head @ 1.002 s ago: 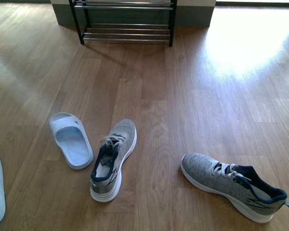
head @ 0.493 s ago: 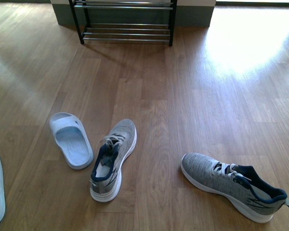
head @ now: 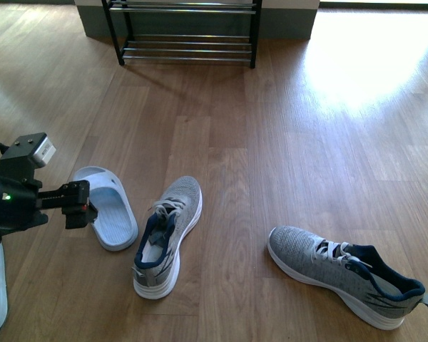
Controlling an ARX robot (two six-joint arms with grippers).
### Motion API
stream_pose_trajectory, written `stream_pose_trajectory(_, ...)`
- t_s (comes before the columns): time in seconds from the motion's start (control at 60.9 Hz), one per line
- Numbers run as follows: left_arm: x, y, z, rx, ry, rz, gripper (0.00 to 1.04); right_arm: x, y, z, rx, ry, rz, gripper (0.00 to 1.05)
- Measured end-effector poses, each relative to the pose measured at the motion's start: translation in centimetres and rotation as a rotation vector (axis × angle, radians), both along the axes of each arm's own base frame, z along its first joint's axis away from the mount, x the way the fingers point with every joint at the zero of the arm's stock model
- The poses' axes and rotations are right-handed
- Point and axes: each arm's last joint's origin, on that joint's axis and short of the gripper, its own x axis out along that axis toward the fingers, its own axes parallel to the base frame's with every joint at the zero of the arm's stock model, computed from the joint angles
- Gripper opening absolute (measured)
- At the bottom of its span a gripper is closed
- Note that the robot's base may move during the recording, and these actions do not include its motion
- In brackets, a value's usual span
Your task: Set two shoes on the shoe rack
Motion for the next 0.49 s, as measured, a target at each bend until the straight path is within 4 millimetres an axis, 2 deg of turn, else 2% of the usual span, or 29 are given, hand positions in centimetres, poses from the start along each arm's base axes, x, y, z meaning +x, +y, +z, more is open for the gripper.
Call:
stream_pose_trajectory(0.148, 1.7, -1.1, -1.5, -0.03, 0.049, -0.038, 0.95, 0.0, 0.0, 0.0, 0.0, 0.0, 0.0, 0.96)
stream_pose_trajectory(0.312, 3.1, -3.8, -3.0, -0.102, 0.147, -0.13, 0.95, 0.0, 0.0, 0.0, 0.0, 0.0, 0.0, 0.96)
stream_pose_trajectory(0.378, 3.8, -4.8, -4.0, -0.085, 0.194, -0.158, 0.95, 0.0, 0.0, 0.0, 0.0, 0.0, 0.0, 0.96)
stream_pose_trajectory(0.493, 4.0, -5.3, -5.7, -0.025, 0.258, -0.18, 0.95, 0.0, 0.0, 0.0, 0.0, 0.0, 0.0, 0.96)
